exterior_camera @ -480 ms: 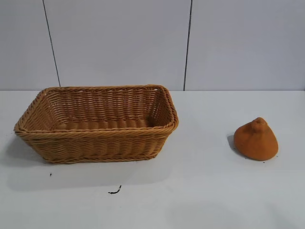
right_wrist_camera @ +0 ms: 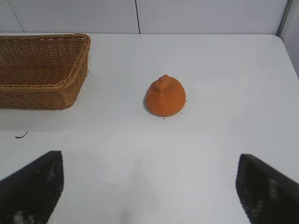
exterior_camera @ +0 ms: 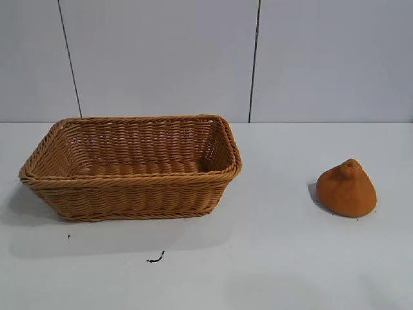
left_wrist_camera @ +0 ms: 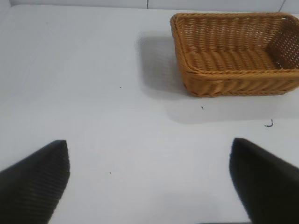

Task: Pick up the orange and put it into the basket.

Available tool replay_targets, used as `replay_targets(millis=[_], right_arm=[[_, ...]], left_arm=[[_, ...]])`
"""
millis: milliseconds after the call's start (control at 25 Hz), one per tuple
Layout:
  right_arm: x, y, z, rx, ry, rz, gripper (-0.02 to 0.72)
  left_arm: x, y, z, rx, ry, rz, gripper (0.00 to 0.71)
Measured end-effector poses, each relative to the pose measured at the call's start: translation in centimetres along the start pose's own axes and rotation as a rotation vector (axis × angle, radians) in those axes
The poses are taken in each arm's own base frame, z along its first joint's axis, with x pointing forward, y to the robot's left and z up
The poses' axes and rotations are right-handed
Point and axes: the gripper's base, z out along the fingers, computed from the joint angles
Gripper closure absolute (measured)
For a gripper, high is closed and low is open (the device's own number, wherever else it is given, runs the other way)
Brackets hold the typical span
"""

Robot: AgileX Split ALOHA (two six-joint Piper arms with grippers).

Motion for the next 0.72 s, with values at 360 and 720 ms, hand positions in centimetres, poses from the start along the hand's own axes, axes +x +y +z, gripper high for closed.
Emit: replay_targets(millis=[360, 720], right_arm=[[-4.5, -0.4, 2.4, 0.011, 0.102, 0.004, 0.012], [-11.6, -1.4, 13.5, 0.01, 0.48, 0.039, 0.012]], left_arm=[[0.0, 0.0, 0.0, 0.0, 0.0, 0.0, 0.044], [0.0, 0.0, 0.0, 0.0, 0.0, 0.0, 0.044]])
